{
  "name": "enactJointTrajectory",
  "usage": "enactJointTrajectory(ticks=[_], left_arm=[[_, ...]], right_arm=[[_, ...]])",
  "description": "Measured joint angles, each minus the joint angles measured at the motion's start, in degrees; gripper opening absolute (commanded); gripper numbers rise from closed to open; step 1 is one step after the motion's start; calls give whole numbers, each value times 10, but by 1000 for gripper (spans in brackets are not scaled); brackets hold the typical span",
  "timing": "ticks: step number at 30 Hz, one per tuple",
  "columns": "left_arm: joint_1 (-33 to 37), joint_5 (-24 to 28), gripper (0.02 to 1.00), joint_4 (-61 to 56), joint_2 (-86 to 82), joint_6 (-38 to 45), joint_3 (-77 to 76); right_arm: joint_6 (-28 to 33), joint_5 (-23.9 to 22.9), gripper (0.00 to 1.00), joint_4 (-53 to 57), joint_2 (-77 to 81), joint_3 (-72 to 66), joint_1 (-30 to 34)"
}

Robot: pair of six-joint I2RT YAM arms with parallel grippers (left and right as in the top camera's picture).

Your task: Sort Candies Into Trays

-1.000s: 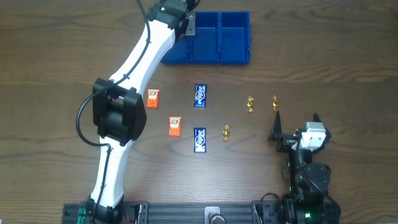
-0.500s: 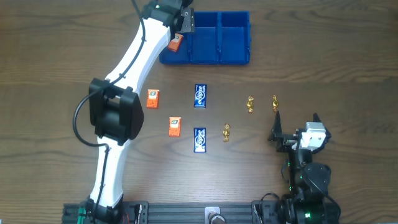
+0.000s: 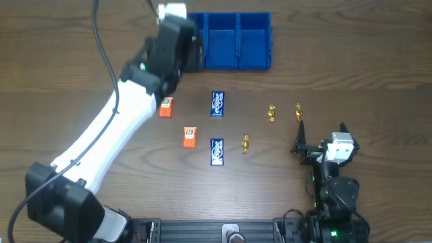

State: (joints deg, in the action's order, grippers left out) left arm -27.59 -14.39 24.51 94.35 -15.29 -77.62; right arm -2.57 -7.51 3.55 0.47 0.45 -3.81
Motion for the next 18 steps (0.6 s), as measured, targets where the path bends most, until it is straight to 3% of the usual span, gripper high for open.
enactJointTrajectory(ticks=[7,18], left_arm=[[20,36,939,-50,27,-28,178],[46,61,901,-81,29,-42,238]], right_arm=[[0,0,998,0,0,0,0],[0,0,996,0,0,0,0]])
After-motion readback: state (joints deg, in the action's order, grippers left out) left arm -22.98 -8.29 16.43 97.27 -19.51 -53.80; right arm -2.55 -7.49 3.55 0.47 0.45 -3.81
